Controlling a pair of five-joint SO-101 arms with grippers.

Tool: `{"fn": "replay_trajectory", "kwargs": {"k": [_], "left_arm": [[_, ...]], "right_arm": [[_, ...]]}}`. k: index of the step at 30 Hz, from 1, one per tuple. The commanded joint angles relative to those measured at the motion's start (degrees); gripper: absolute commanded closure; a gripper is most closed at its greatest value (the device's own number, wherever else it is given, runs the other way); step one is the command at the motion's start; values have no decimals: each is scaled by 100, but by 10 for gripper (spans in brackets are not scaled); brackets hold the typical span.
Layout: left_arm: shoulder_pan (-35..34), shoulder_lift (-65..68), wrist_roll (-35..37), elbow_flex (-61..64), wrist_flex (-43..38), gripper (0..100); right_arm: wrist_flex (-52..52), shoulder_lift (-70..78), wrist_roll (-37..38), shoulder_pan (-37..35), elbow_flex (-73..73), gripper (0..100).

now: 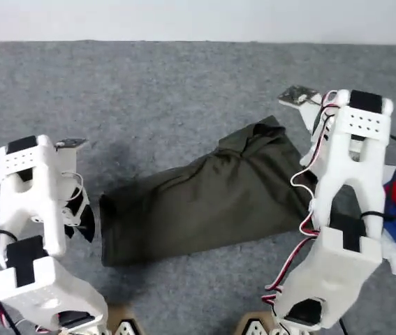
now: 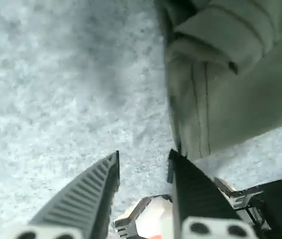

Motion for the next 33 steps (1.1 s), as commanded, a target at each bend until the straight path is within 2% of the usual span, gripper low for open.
{"fn": "replay_trajectory", "kwargs": {"k": [1, 5, 10, 14, 24, 29, 31, 33], "left_arm": [[-229, -18, 844, -180, 193, 909], [-387, -70, 1064, 31, 211, 938], [-404, -62, 1055, 690, 202, 940], [-413, -70, 1055, 919, 202, 942], [-413, -70, 1055, 919, 202, 942], [-413, -70, 1055, 919, 202, 942], [-413, -70, 1055, 919, 202, 942], [-413, -70, 1055, 919, 202, 942]], "right_arm": [[-620, -31, 35, -233, -141, 641], [-954, 505, 35, -620, -677, 545], [-1262, 1604, -290, -1007, -2075, 563], [-1481, 2879, -378, -1103, -3490, 590], [-558, 5332, -369, -1560, -6708, 664], [-479, 5789, -343, -1569, -7086, 667], [-488, 5886, -273, -1560, -7086, 712], [-488, 5965, -88, -1560, -7086, 797]]}}
